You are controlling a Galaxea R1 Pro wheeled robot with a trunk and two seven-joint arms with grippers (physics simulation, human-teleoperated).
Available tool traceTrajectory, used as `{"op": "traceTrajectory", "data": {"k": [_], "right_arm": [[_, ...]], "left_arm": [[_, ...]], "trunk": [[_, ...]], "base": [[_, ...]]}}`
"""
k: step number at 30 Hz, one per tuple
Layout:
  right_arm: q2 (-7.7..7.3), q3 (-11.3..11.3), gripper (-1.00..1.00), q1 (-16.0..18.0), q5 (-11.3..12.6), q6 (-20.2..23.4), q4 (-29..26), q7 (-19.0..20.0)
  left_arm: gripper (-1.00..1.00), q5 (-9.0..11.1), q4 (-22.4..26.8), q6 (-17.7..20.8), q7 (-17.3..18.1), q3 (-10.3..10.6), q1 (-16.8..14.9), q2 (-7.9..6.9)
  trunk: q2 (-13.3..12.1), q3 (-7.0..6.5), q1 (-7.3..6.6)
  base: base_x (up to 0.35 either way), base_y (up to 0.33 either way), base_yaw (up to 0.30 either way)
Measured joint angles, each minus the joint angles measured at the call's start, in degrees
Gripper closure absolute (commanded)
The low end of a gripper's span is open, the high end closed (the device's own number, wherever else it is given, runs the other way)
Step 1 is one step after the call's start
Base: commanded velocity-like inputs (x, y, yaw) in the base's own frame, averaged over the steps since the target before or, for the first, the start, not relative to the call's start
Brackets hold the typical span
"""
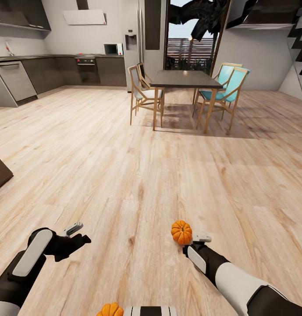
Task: Place each of the two pumpkins and all three candles from the living room inside a cabinet in the living room (use any cabinet), then make sure every cabinet is closed, and position the cauldron so it is next to a table in the living room.
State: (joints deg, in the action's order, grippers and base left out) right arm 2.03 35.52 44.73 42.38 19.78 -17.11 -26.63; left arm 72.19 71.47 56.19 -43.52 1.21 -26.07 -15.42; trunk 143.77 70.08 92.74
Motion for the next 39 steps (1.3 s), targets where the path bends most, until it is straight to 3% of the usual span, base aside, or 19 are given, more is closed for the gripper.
{"op": "traceTrajectory", "data": {"k": [10,13,18,22,39], "right_arm": [[-0.06,-0.2,-1.0,0.0,0.1,-2.7,0.0,0.0],[-0.31,-0.2,-1.0,0.0,0.1,-4.5,0.1,0.1],[-2.53,-0.2,-1.0,0.0,0.5,-5.6,0.1,0.3],[-3.43,-0.2,-1.0,0.0,0.6,-5.9,0.1,1.0],[-3.95,-0.4,-1.0,0.0,0.8,-7.8,0.0,1.4]], "left_arm": [[-1.0,-0.1,0.0,0.0,0.0,0.6,0.0,0.0],[-1.0,0.0,0.0,0.0,0.0,0.6,0.0,0.02],[-1.0,0.0,0.0,0.0,0.0,1.0,0.0,0.07],[-1.0,0.0,0.0,0.0,0.0,1.3,0.0,0.09],[-1.0,-0.1,0.0,0.0,0.0,1.4,0.0,0.52]], "trunk": [[0.0,0.0,0.0],[0.0,0.66,0.08],[0.1,1.77,0.21],[0.2,2.65,0.31],[0.4,6.42,0.75]], "base": [[0.0,0.0,0.0],[0.0,0.0,0.0],[0.0,0.0,0.0],[0.0,0.0,0.0],[0.0,0.0,0.0]]}}
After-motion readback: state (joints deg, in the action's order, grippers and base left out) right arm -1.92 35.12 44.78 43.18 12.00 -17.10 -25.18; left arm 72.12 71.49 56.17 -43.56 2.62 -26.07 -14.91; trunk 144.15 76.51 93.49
